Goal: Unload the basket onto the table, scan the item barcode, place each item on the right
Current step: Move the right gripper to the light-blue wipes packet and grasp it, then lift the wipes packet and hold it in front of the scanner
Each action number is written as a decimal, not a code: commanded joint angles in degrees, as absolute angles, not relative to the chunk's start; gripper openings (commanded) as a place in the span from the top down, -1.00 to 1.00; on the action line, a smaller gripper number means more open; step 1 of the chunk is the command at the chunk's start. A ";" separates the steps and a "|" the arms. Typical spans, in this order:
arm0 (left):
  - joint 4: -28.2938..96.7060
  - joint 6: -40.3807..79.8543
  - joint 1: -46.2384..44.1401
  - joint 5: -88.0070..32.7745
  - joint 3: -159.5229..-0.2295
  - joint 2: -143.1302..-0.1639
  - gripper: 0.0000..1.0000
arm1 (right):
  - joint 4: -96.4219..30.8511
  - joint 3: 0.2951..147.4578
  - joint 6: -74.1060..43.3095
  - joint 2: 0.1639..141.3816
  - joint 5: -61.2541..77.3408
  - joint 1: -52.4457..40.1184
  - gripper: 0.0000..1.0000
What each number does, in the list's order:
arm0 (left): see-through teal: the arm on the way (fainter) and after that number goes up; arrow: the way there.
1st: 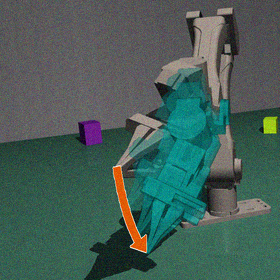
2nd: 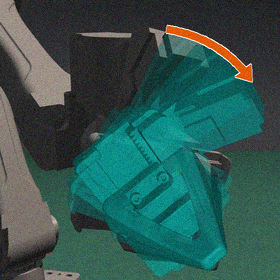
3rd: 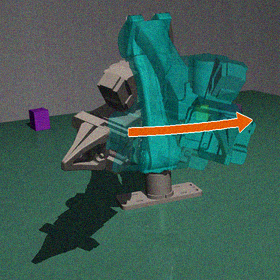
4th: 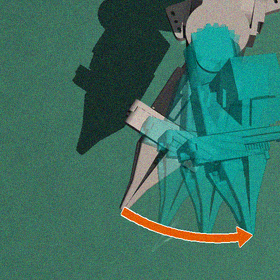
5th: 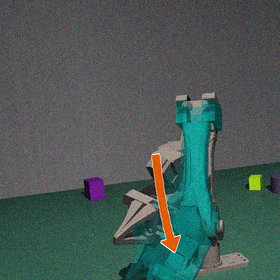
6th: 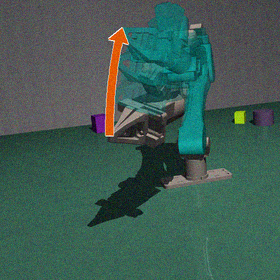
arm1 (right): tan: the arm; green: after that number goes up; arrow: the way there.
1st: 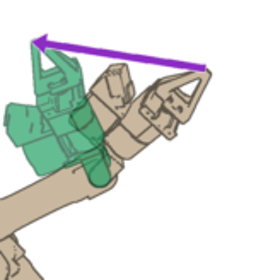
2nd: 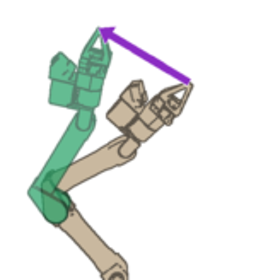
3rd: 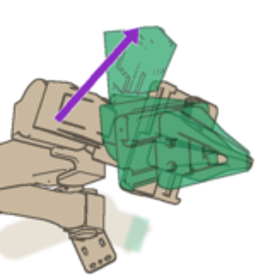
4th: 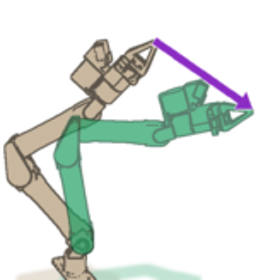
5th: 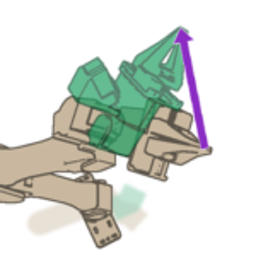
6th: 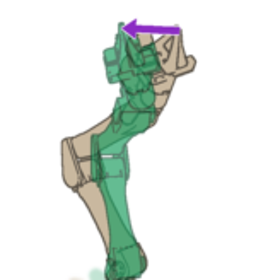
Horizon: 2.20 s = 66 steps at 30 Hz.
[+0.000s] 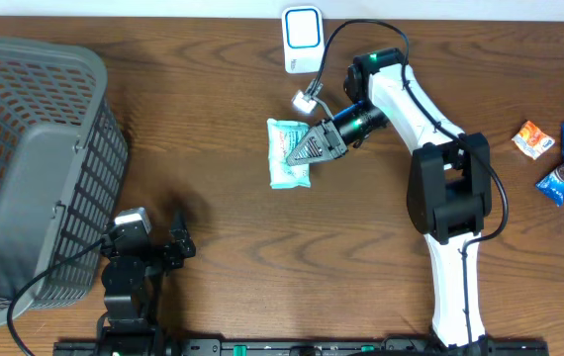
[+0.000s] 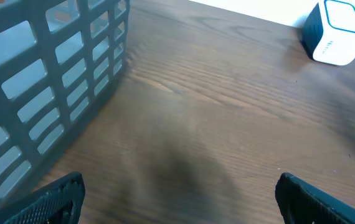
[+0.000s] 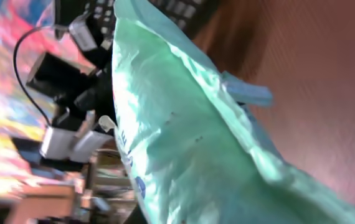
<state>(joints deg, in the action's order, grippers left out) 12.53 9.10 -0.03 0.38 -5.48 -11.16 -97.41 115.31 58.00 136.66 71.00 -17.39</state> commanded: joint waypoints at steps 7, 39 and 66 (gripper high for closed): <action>12.93 8.60 0.25 1.10 -3.97 -11.05 -0.96 | -96.20 114.96 96.53 135.44 76.49 -18.06 0.97; 12.93 8.60 0.25 1.10 -3.97 -11.05 -0.96 | -25.63 115.46 108.66 125.95 89.47 -27.81 0.98; 12.93 8.60 0.25 1.10 -3.97 -11.05 -0.96 | 25.47 115.44 59.37 120.97 89.47 -32.08 0.97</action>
<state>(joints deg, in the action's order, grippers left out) 12.53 9.10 -0.03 0.38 -5.48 -11.16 26.02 115.13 63.90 121.86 88.68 -32.64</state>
